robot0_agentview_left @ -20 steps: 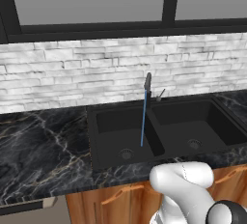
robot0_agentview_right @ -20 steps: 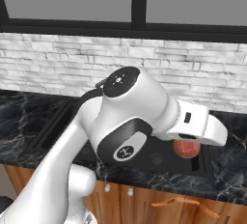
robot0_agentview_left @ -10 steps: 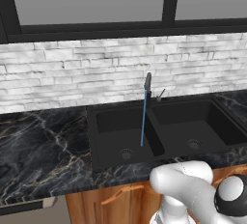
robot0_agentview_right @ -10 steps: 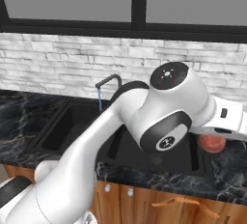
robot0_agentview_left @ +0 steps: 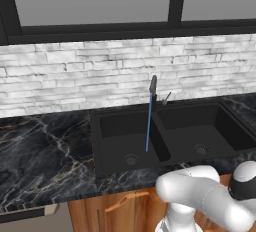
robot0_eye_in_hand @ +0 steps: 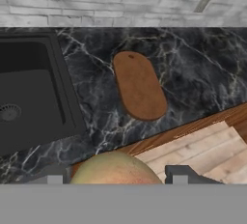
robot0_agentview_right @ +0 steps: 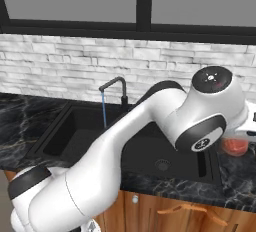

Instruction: Pick the peach from the sink and place it on the cutting board to airdry. Then turn off the sink faucet.

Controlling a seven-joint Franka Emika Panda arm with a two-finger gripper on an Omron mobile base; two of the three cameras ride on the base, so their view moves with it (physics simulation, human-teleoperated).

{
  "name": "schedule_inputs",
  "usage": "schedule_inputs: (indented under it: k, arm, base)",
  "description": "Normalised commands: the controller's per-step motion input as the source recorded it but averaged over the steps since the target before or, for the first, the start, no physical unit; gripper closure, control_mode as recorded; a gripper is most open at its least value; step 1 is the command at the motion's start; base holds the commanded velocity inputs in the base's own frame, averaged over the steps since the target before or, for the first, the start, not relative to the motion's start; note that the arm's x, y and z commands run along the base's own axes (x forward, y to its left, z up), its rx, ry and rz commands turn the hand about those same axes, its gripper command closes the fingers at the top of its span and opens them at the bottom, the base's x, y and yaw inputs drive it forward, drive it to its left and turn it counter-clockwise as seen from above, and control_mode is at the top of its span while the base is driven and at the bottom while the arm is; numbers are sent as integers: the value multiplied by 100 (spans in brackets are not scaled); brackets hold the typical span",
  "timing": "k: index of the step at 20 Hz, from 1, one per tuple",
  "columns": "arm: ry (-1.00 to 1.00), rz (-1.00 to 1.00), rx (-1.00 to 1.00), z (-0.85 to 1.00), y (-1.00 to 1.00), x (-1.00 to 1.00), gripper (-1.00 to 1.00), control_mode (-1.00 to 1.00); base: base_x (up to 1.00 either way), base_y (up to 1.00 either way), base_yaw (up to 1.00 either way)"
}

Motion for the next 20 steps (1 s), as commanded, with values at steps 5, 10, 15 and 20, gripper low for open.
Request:
schedule_inputs:
  k: [5, 10, 15, 20]
  arm:
    - [0, 6, 0, -39, -36, 26, 100, -100]
    - [1, 3, 0, -19, -42, 38, 100, -100]
    - [3, 1, 0, -18, -50, 32, 100, -100]
    - [3, 3, 0, -38, -40, 17, 100, -100]
  base:
    - [0, 0, 0]
    - [0, 0, 0]
    - [0, 0, 0]
    - [0, 0, 0]
